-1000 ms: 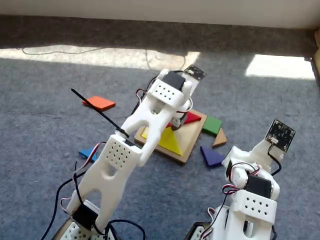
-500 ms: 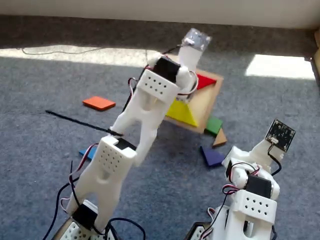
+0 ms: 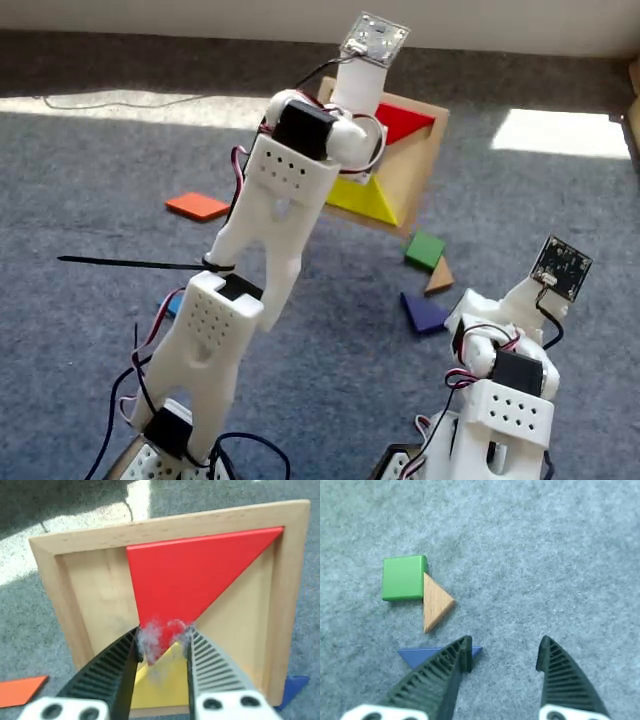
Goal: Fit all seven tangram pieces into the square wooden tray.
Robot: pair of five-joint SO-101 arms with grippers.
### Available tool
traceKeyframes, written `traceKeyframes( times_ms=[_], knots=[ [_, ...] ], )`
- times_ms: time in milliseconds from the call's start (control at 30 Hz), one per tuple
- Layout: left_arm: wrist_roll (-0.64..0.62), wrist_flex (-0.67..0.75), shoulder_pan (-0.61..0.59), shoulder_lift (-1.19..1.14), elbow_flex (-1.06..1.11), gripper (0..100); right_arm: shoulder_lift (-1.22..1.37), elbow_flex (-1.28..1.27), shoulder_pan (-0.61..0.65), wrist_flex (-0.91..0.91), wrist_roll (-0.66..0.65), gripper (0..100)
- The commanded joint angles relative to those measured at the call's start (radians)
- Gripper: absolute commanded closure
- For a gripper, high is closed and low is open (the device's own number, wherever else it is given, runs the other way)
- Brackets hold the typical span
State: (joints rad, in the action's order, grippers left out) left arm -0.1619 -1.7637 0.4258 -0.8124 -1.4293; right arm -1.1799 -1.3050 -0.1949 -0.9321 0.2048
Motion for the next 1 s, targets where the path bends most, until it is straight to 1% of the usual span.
traceKeyframes(
  times_ms=[0, 100, 233, 367, 467, 567, 700, 833, 867, 967],
  knots=[
    [-0.011, -0.005, -0.012, 0.128, 0.088, 96, -0.015, 0.005, -0.002, 0.019, -0.009, 78.1],
    [-0.011, -0.005, -0.008, 0.239, 0.219, 96, -0.015, 0.005, -0.002, 0.019, -0.009, 78.1],
    [-0.011, -0.002, -0.004, 0.441, 0.452, 96, -0.015, 0.005, -0.002, 0.019, -0.011, 78.1],
    [-0.064, 0.003, -0.013, 0.618, 0.719, 95, -0.013, 0.005, -0.001, 0.019, -0.011, 78.1],
    [-0.071, 0.005, -0.028, 0.707, 0.901, 95, -0.013, -0.007, -0.001, 0.021, -0.012, 78.1],
    [-0.075, 0.063, -0.064, 0.751, 1.059, 95, -0.016, -0.035, 0.005, 0.022, -0.014, 78.1],
    [-0.17, 0.183, -0.127, 0.779, 1.265, 95, -0.018, -0.045, 0.041, 0.022, -0.015, 78.1],
    [-0.209, 0.281, -0.13, 0.78, 1.419, 95, -0.018, -0.047, 0.042, 0.022, -0.015, 78.1],
    [-0.209, 0.299, -0.133, 0.78, 1.44, 94, -0.018, -0.047, 0.042, 0.022, -0.015, 78.1],
    [-0.238, 0.308, -0.136, 0.78, 1.468, 86, -0.018, -0.047, 0.042, 0.022, -0.015, 78.1]
  ],
)
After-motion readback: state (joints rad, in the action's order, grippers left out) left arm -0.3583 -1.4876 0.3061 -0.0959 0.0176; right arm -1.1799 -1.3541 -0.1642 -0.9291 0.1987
